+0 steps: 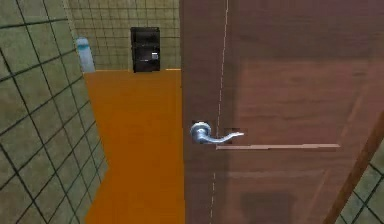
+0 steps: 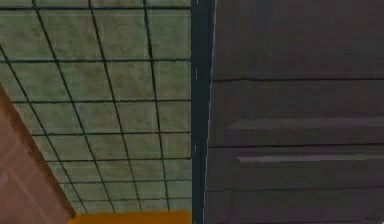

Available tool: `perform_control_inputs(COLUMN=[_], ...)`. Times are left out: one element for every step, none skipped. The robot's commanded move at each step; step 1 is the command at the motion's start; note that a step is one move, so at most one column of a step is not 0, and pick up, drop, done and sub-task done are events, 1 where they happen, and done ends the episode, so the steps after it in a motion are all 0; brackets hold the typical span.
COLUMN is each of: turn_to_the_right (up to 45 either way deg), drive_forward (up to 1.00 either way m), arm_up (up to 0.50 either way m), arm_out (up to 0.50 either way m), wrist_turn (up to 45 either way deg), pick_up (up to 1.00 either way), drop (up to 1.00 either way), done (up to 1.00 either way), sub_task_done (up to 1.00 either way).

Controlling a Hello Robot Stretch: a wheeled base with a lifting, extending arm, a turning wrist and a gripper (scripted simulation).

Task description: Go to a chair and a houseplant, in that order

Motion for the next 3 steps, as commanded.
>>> perform_control_inputs(turn_to_the_right=[-30.0,0.0,30.0], drive_forward=[0.0,0.65,0.0], arm_up=[0.0,0.0,0.0], arm_out=[0.0,0.0,0.0], wrist_turn=[0.0,0.0,0.0], pick_up=[0.0,0.0,0.0], drop=[0.0,0.0,0.0], done=[0.0,0.0,0.0], sub_task_done=[0.0,0.0,0.0])
